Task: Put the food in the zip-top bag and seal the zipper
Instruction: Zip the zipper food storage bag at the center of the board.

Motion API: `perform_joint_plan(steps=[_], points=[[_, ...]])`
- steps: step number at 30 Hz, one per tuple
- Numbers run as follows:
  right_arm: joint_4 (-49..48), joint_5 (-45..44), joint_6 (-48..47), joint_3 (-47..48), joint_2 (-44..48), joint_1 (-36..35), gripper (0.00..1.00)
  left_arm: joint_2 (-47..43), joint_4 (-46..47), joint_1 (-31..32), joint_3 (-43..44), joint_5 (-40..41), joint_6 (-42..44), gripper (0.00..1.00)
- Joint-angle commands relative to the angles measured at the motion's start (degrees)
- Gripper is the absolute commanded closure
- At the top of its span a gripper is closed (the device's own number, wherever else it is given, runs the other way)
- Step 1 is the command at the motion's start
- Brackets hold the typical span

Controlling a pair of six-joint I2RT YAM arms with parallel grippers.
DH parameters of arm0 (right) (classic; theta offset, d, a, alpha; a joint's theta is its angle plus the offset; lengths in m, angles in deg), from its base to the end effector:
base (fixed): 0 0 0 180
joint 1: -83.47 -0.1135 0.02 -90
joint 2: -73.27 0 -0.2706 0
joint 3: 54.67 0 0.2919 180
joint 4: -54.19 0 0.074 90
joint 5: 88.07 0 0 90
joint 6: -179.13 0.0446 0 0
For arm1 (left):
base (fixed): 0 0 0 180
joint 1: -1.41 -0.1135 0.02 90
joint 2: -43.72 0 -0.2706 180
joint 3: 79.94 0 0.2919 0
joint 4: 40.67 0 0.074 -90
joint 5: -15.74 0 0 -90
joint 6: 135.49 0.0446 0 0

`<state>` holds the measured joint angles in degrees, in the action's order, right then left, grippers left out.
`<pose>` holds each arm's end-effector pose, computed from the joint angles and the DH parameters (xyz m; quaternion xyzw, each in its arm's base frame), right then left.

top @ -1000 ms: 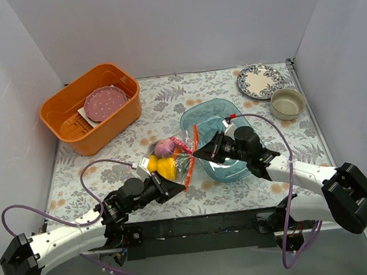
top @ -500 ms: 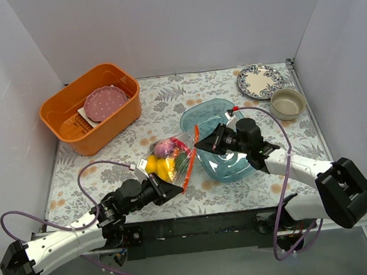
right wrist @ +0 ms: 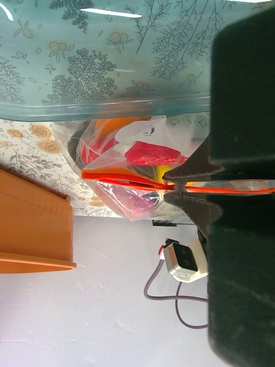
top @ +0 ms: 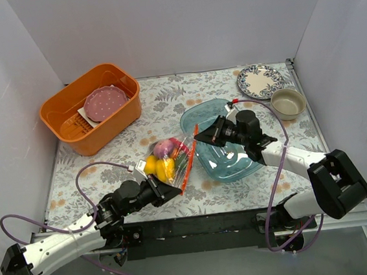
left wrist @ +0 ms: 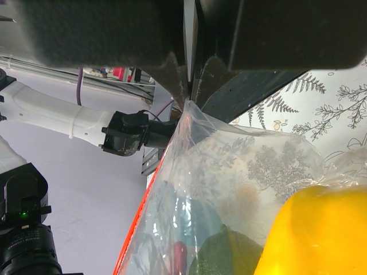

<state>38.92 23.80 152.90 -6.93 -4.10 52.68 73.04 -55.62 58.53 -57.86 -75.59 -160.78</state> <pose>0.2718 0.1813 0.2046 0.1086 0.7767 0.5440 0.2983 0.0987 -0.1546 0.1644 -0.3978 0.7284 -0.5572 0.0273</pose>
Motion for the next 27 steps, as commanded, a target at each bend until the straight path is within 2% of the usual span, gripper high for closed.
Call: perform_joint_plan(steps=[1,27], points=[[-5.4,-2.3,-1.7,4.3,-0.5,2.3,0.92,-1.1,-3.6,0.5,0.1,-2.4,-9.3,1.0],[-5.5,-1.7,-4.0,7.7,-5.3,7.9,0.91,-1.8,-3.7,0.5,0.1,-2.0,-9.7,1.0]])
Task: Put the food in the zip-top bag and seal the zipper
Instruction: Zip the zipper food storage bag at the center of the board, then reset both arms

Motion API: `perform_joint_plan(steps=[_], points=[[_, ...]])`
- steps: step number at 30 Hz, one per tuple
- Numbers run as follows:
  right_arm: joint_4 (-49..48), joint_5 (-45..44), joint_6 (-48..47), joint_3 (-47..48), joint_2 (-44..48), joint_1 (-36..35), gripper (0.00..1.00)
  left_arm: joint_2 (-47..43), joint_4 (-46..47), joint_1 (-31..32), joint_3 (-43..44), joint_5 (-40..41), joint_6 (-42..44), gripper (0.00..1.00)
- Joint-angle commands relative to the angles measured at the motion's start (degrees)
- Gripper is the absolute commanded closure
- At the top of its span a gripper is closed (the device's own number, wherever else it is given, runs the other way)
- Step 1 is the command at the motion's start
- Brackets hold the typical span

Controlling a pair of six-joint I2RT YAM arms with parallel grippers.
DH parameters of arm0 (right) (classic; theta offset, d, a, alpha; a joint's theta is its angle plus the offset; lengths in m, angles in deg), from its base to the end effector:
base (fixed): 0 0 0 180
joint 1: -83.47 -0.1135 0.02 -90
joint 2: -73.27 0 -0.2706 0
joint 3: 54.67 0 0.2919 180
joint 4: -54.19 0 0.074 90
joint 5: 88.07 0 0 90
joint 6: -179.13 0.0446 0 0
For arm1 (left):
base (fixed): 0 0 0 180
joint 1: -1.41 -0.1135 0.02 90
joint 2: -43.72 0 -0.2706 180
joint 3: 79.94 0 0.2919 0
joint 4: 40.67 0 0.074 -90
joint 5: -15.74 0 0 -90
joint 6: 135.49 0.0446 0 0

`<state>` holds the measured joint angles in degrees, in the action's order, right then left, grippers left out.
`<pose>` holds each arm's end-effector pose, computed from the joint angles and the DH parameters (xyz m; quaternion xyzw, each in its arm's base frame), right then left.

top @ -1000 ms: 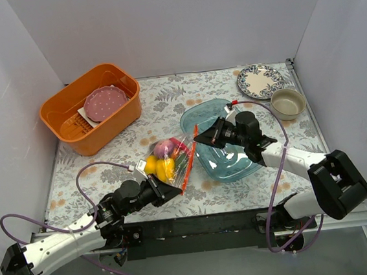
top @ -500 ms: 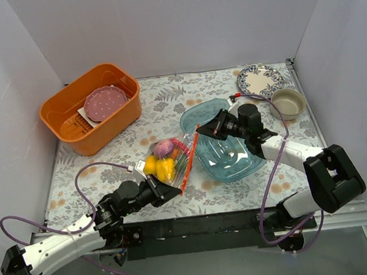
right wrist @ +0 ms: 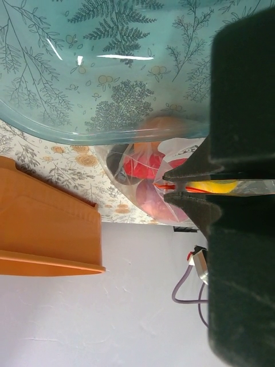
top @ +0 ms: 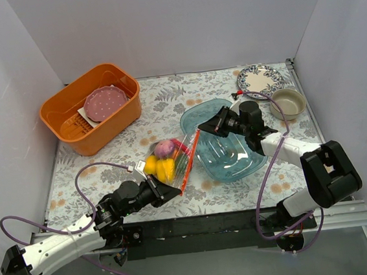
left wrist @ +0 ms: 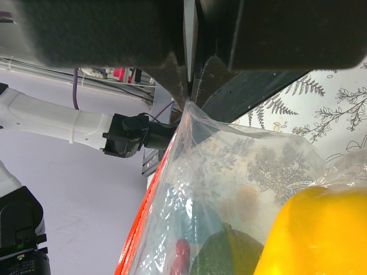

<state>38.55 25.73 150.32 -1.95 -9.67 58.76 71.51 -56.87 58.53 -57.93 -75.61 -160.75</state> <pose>0.3105 0.1627 0.2062 0.1225 0.7747 0.5272 0.3269 0.0974 -0.1526 0.1659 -0.3970 0.7277 -0.5587 0.0274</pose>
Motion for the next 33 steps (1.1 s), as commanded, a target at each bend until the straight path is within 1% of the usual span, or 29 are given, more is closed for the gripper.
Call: perform_joint_plan(steps=[1,4,6,7,8,10,11,12,14,18,20,21,23,24,25,26,27,28,29,30,31,32,33], points=[[-4.8,-3.6,-1.6,2.8,0.4,2.0,0.91,-0.3,-2.4,0.5,0.3,-1.7,-9.6,1.0],[-3.0,-3.8,-3.1,3.4,1.1,2.4,0.89,-0.1,-2.7,0.5,0.7,-1.8,-9.4,1.0],[-1.5,-4.5,-5.2,4.0,1.8,2.5,0.85,-0.1,-2.7,0.5,0.9,-1.6,-9.1,1.0],[0.1,-4.5,-6.1,4.3,2.0,2.6,0.81,0.0,-2.8,0.5,1.0,-1.5,-9.1,1.0],[1.1,-4.8,-7.1,5.3,2.4,2.6,0.7,0.1,-3.0,0.5,1.2,-1.2,-9.0,1.0],[4.6,-6.3,-11.1,6.7,3.1,2.7,0.63,0.2,-3.0,0.5,1.3,-1.1,-9.0,1.0],[8.5,-7.4,-12.3,8.0,4.2,2.6,0.51,0.2,-3.0,0.5,1.4,-0.9,-8.9,1.0],[10.0,-9.9,-13.5,8.4,4.8,2.7,0.47,0.3,-3.0,0.5,1.5,-1.0,-8.8,1.0],[13.9,-12.4,-16.7,9.1,7.1,3.0,0.33,0.9,-3.0,0.5,1.8,-1.1,-8.8,1.0],[18.4,-17.5,-20.2,9.2,10.9,4.1,0.32,1.7,-2.8,0.5,2.2,-1.3,-8.2,1.0],[19.9,-18.3,-22.1,8.8,13.0,4.7,0.33,2.4,-2.6,0.5,2.7,-1.4,-7.4,1.0],[22.0,-19.0,-22.7,8.5,13.7,4.8,0.33,2.6,-2.8,0.5,3.4,-1.3,-7.0,1.0],[25.0,-19.9,-24.4,8.3,15.6,5.9,0.32,3.6,-4.2,0.6,4.5,-0.9,-5.7,0.73],[27.4,-20.6,-25.1,8.0,16.2,6.2,0.31,3.8,-5.1,0.5,6.3,-0.2,-5.0,0.56],[29.5,-20.8,-25.9,7.7,16.8,7.2,0.31,4.0,-7.1,0.5,7.2,0.3,-3.6,0.27],[30.5,-21.3,-27.3,7.4,18.5,7.7,0.31,4.5,-8.3,0.5,8.3,0.6,-3.0,0.19],[32.5,-21.8,-27.9,6.5,19.4,8.6,0.29,4.6,-9.5,0.5,10.3,2.9,-2.1,0.13],[33.3,-22.0,-28.3,6.1,20.3,9.1,0.27,4.6,-11.9,0.5,11.6,3.7,-0.2,0.08],[33.9,-22.6,-29.2,5.6,22.1,9.5,0.25,4.6,-13.1,0.5,12.8,4.5,1.0,0.02],[34.6,-22.7,-29.5,5.3,23.1,10.5,0.25,5.0,-14.5,0.5,14.1,5.5,2.0,0.02],[36.0,-22.8,-29.9,4.7,24.6,10.9,0.22,5.2,-17.3,0.5,17.2,7.6,3.0,0.02],[36.7,-23.0,-30.3,4.5,25.4,11.3,0.22,5.3,-18.9,0.5,18.9,8.8,6.2,0.02],[37.5,-23.2,-31.3,4.4,26.0,12.2,0.21,6.3,-21.1,0.5,21.3,10.9,7.5,0.02]])
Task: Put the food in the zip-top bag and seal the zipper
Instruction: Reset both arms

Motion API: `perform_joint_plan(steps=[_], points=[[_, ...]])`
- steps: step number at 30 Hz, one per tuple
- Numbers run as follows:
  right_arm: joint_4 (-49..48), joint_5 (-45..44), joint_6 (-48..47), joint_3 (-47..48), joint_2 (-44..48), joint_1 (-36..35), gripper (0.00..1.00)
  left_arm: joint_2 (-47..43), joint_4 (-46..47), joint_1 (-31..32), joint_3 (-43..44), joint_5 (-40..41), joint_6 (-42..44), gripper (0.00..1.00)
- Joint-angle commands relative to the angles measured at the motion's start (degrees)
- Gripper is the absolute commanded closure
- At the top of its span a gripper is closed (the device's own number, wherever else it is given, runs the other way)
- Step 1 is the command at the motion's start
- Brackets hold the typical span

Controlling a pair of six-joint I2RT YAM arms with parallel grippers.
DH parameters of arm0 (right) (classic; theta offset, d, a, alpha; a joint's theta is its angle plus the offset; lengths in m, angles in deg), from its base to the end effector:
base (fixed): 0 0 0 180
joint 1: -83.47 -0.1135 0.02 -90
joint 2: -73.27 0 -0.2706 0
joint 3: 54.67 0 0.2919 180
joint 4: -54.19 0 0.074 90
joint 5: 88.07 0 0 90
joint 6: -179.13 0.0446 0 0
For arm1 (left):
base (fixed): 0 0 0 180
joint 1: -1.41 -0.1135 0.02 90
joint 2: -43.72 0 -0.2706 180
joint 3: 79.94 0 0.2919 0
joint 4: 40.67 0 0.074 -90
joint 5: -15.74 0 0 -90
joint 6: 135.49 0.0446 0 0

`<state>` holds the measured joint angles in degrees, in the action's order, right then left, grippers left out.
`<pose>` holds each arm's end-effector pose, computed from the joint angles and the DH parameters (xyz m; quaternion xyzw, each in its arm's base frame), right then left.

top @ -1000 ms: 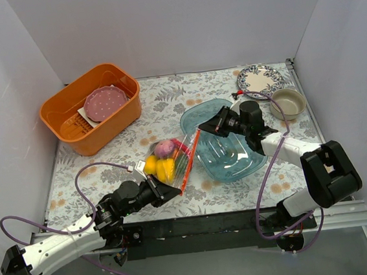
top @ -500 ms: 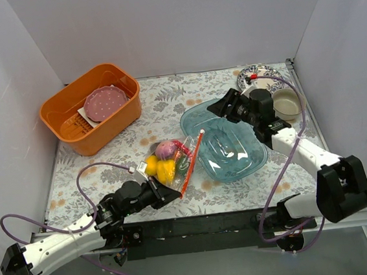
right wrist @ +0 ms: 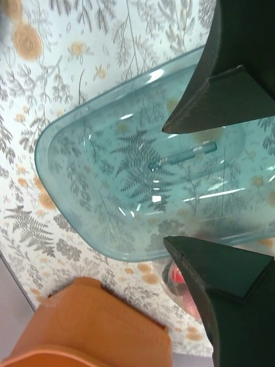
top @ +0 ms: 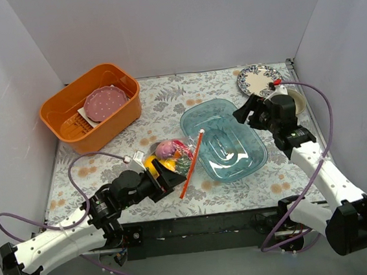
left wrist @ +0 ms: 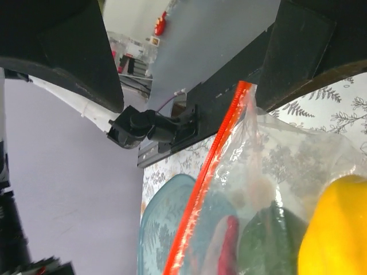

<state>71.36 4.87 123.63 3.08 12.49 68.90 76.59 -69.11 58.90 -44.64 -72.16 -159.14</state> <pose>0.2807 0.0753 0.2933 0.1274 0.8101 0.2566 0.5116 0.1040 -0.1601 0.2207 -0.4077 0.7436 -0.5270 0.0564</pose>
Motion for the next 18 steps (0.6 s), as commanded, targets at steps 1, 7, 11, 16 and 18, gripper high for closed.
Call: perform_joint_plan(steps=[1,7,11,16,18], points=[[6.5,-2.2,-5.2,-0.7,4.7,2.4,0.2,1.8,-13.7,0.2,12.5,11.0,7.4,0.02],[13.1,-2.7,-10.4,-0.5,5.5,5.2,0.2,16.0,-28.1,-1.0,32.0,19.4,16.8,0.02],[14.9,-1.5,-12.1,-1.8,6.4,7.5,0.19,23.4,-31.6,-1.5,43.7,25.0,22.9,0.02],[16.4,0.8,-12.8,-1.9,7.7,9.6,0.19,24.0,-22.7,-13.2,44.0,19.8,36.4,0.02],[17.2,1.5,-13.2,-1.9,8.0,10.2,0.19,26.2,-21.5,-18.9,43.9,13.1,39.7,0.02]])
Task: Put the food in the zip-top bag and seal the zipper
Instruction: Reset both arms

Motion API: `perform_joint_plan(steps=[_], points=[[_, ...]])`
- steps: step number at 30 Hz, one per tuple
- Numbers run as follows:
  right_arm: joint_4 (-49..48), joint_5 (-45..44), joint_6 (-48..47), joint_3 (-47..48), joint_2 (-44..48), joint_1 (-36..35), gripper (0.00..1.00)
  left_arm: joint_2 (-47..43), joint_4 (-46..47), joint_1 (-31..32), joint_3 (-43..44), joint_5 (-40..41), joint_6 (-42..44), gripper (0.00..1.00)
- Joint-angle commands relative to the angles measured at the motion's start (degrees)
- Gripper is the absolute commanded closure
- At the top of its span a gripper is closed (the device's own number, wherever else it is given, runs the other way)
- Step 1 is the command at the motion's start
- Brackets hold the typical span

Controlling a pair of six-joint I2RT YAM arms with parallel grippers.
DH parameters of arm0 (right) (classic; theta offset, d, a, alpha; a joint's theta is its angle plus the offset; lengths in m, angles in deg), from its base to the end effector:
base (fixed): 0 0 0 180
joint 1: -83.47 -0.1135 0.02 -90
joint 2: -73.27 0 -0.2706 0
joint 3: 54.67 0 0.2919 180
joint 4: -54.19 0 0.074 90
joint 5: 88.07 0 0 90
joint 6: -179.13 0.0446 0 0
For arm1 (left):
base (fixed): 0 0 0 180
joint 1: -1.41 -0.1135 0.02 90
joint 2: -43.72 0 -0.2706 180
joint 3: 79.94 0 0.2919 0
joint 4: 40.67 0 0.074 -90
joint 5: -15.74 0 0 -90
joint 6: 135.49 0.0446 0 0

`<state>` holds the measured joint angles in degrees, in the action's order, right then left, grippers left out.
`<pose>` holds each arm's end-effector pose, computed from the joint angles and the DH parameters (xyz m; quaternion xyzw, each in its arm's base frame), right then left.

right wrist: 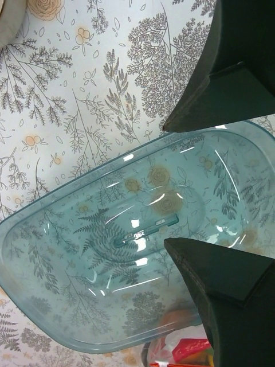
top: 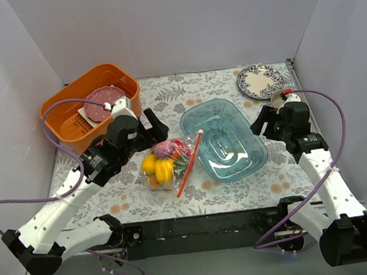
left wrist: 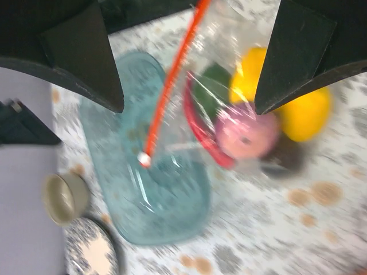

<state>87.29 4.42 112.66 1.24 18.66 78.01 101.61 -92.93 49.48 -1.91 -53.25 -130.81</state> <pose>0.2545 0.0263 0.2782 0.1267 0.8644 0.1401 0.4660 0.1777 -0.1739 0.3817 -0.3584 0.7872 -0.3738 0.3348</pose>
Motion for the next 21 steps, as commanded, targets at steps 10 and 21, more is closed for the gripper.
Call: perform_joint_plan(steps=[10,21], points=[[4.6,2.6,-4.4,0.9,3.2,3.2,0.19,2.7,10.0,-26.6,-4.2,-19.9,18.8,0.02],[4.9,-1.6,-7.8,-0.1,3.7,3.9,0.18,0.0,11.6,-26.6,-10.1,-20.9,21.4,0.02]])
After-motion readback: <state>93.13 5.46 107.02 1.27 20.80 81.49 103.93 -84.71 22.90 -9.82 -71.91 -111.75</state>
